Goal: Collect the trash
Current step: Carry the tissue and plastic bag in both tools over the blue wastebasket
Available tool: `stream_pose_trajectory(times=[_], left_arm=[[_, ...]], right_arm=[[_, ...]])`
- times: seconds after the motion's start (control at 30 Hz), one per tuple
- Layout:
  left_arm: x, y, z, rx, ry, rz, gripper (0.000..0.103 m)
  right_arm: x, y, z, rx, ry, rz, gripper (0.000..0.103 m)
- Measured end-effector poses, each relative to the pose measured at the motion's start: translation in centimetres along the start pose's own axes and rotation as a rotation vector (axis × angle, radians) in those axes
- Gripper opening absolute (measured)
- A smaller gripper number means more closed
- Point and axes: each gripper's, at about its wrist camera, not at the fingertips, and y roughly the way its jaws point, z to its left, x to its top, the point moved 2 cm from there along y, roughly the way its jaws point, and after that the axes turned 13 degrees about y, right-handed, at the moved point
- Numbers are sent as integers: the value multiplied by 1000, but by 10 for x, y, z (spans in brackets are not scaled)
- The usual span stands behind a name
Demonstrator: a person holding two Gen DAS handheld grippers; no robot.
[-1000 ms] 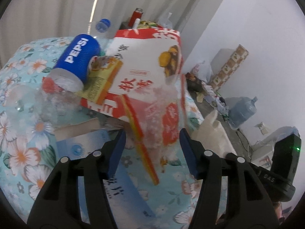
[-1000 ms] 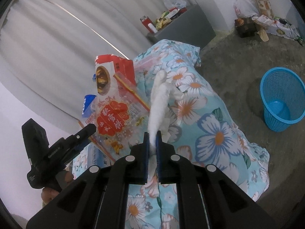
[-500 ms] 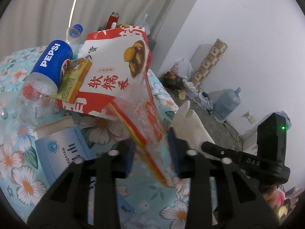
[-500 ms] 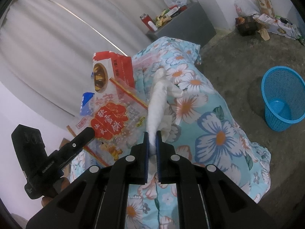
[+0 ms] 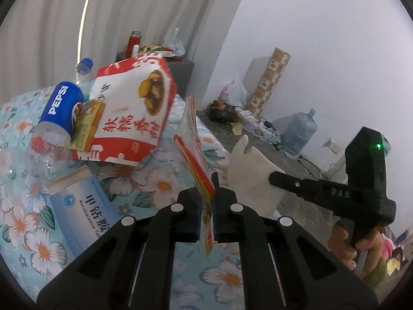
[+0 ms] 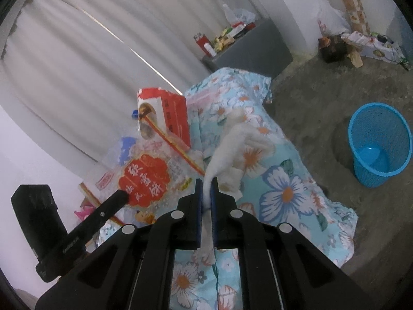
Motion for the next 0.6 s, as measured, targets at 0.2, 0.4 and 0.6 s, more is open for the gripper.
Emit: stream_pose_trajectory(times=[0.2,0.4,0.6], left_arm=[[21,4,-28,-43,61,-7,5],[56,26,-67,-112,149,-18,5],[94,87,-116,-202,216,55,5]], right_arm=[[7,-33,-10,20,33,-82,6],[26,-68,-33,14,76,-179,6],[58,-101,-78,-34,148,-300,6]])
